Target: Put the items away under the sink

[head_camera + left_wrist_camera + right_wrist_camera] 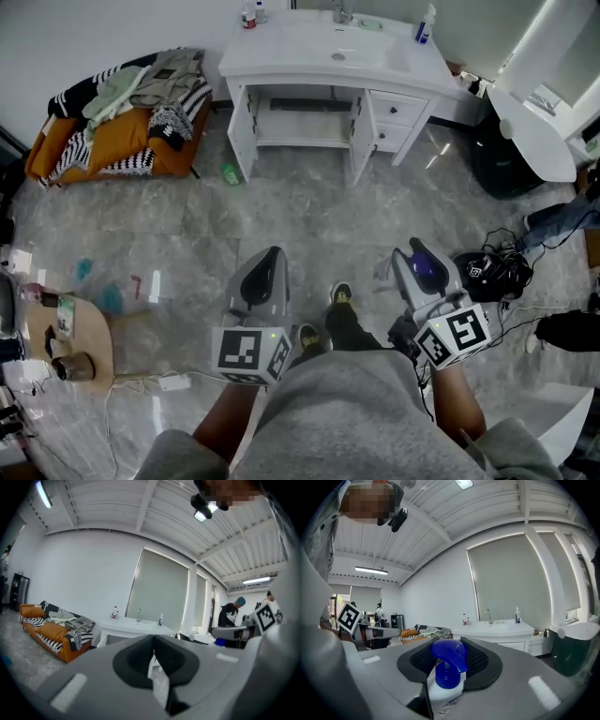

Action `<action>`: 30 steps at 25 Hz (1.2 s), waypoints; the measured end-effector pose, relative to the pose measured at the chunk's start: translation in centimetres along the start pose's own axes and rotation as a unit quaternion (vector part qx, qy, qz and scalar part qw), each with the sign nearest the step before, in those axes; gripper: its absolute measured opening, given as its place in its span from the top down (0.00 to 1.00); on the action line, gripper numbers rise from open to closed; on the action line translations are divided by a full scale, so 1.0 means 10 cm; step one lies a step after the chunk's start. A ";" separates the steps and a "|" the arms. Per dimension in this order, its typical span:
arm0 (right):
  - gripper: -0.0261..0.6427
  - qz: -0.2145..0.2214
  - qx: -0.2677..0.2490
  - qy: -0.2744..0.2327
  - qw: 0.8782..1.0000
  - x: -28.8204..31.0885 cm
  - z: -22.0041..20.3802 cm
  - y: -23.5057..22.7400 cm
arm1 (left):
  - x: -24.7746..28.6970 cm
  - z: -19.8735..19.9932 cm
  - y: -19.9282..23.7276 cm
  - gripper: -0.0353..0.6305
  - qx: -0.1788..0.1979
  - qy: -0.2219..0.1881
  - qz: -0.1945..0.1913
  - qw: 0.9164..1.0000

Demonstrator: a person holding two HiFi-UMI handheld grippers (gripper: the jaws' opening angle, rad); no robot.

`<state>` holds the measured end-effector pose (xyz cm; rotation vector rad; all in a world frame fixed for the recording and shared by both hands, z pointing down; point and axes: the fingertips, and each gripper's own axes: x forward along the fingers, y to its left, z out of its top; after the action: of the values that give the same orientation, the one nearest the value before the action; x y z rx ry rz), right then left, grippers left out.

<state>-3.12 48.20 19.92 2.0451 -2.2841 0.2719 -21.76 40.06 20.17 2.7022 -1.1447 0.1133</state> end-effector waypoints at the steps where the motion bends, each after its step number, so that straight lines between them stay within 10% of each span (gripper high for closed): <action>1: 0.75 0.002 0.001 -0.003 1.000 0.04 0.02 -0.03 | 0.05 0.02 0.00 0.93 0.003 0.000 0.000 1.000; 30: 0.74 0.030 0.045 0.004 0.999 0.90 0.00 -1.58 | 1.78 0.28 -0.54 0.93 0.051 0.004 0.000 0.999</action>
<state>11.45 37.82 22.76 2.0144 -2.3737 0.3928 -5.54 30.59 19.24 2.7882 -1.1661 0.1877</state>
